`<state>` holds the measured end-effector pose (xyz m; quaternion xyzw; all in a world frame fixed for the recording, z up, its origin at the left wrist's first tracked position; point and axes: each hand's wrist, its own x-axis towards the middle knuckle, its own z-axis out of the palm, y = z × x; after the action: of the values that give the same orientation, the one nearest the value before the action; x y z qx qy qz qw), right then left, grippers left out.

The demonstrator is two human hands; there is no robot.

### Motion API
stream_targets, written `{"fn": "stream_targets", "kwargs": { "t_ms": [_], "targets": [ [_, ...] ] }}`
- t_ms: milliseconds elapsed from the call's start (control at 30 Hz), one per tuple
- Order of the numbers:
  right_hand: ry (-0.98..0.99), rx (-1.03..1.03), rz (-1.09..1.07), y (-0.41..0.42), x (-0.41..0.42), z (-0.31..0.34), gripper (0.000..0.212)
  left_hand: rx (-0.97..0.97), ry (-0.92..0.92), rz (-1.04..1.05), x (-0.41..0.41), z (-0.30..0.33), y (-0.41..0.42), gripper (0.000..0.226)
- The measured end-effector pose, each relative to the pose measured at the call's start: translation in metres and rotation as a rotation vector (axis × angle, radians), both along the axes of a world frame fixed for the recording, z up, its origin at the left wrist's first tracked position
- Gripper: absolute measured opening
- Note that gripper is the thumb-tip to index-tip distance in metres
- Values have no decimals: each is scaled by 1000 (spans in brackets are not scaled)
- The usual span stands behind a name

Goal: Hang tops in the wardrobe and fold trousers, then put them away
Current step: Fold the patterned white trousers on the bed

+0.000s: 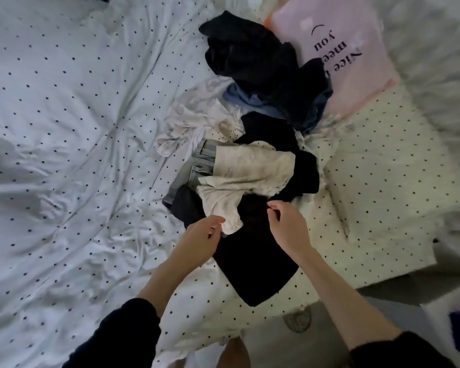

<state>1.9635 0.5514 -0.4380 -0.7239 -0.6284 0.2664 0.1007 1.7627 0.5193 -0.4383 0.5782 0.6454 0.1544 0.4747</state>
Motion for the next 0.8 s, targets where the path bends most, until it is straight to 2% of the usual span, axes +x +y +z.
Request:
{"fn": "stream_targets", "kwargs": {
  "t_ms": [67,133,233,300,400,500,567,600,667,733,800],
  "targets": [
    [-163,60,69,35,8,-24,28,9,-4,78,12,-14,14,30],
    [-313,36,145,61,11,-42,31,23,17,142,21,-26,24,30],
    [-463,32,246,85,15,-63,26,31,125,247,31,-41,31,28],
    [-456,96,267,93,18,-66,23,30,243,288,36,-48,31,37],
    [-337,182,271,95,20,-61,20,-19,409,279,50,-59,32,49],
    [-257,222,327,84,17,-52,21,-40,539,262,63,-68,39,29],
    [-216,213,367,74,14,-49,21,-45,564,252,65,-69,46,23],
    [-171,211,374,69,13,-47,21,-45,501,276,63,-66,49,23],
    [-76,205,363,59,12,-40,23,-68,209,456,54,-48,59,17],
    [-4,216,332,51,12,-24,29,-71,-96,648,40,-11,71,10],
    [63,245,331,49,9,-5,37,-47,-298,732,26,32,85,4]
  ]
}}
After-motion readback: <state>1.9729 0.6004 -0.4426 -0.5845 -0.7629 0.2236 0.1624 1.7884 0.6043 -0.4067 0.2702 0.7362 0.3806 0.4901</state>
